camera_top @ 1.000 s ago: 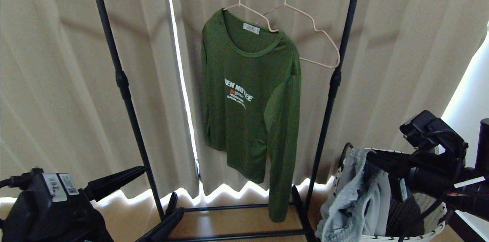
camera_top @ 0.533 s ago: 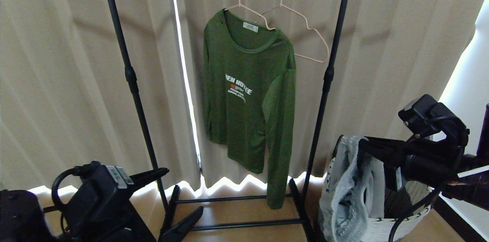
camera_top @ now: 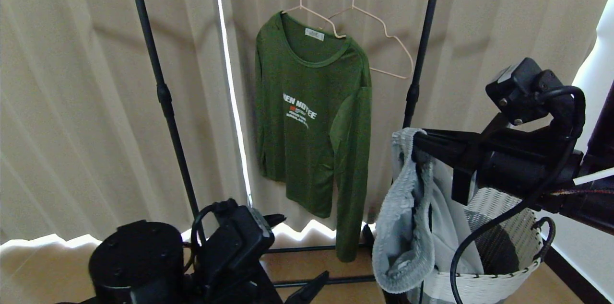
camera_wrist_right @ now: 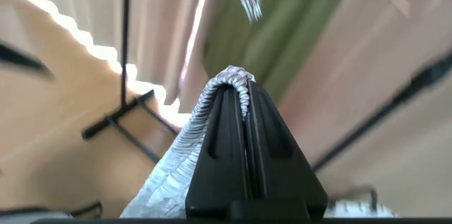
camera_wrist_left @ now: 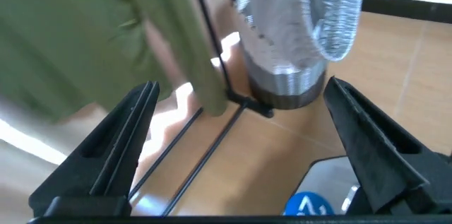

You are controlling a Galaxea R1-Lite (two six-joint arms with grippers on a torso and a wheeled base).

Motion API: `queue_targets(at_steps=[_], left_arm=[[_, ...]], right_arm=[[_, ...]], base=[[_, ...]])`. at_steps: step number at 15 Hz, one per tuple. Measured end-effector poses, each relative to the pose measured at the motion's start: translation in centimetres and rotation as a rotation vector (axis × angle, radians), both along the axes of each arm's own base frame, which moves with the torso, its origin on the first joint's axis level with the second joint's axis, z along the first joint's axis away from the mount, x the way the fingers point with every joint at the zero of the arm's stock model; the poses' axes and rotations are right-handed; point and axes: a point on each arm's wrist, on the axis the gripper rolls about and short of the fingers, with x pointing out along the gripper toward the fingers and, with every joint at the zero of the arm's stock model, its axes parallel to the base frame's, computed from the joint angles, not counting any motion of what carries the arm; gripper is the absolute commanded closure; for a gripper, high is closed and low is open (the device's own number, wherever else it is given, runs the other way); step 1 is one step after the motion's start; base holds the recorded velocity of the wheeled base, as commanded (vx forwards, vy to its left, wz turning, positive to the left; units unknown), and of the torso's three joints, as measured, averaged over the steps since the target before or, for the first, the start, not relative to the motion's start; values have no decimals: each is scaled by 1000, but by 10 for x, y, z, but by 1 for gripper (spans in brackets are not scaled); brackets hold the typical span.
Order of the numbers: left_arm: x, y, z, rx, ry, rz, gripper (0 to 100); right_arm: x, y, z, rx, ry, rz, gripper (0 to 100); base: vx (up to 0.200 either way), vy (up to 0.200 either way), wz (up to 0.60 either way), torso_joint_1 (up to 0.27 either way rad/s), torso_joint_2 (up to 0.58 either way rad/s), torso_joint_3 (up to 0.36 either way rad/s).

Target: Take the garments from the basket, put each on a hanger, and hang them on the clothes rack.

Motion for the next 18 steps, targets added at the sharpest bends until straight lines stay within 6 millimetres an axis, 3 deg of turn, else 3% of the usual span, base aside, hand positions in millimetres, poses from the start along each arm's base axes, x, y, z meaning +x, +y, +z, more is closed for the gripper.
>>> queue_targets(at_steps=[7, 9, 12, 13, 18], left_arm=[[26, -58, -6, -107, 162, -15, 0], [30, -68, -8, -118, 189, -12, 0], [40, -76, -26, -88, 239, 20, 0], [43, -76, -32, -75, 252, 29, 100], [49, -77, -47, -42, 274, 46, 100]], right_arm=[[-5, 23, 16, 116, 25, 77, 100], [-6, 26, 19, 125, 21, 87, 100], [-8, 25, 22, 134, 12, 90, 100], [-8, 25, 23, 137, 9, 91, 100], [-14, 20, 28, 148, -6, 91, 100]], base=[[0, 0, 0, 0, 0, 0], [0, 0, 0, 0, 0, 0], [0, 0, 0, 0, 0, 0], [0, 0, 0, 0, 0, 0], [0, 0, 0, 0, 0, 0]])
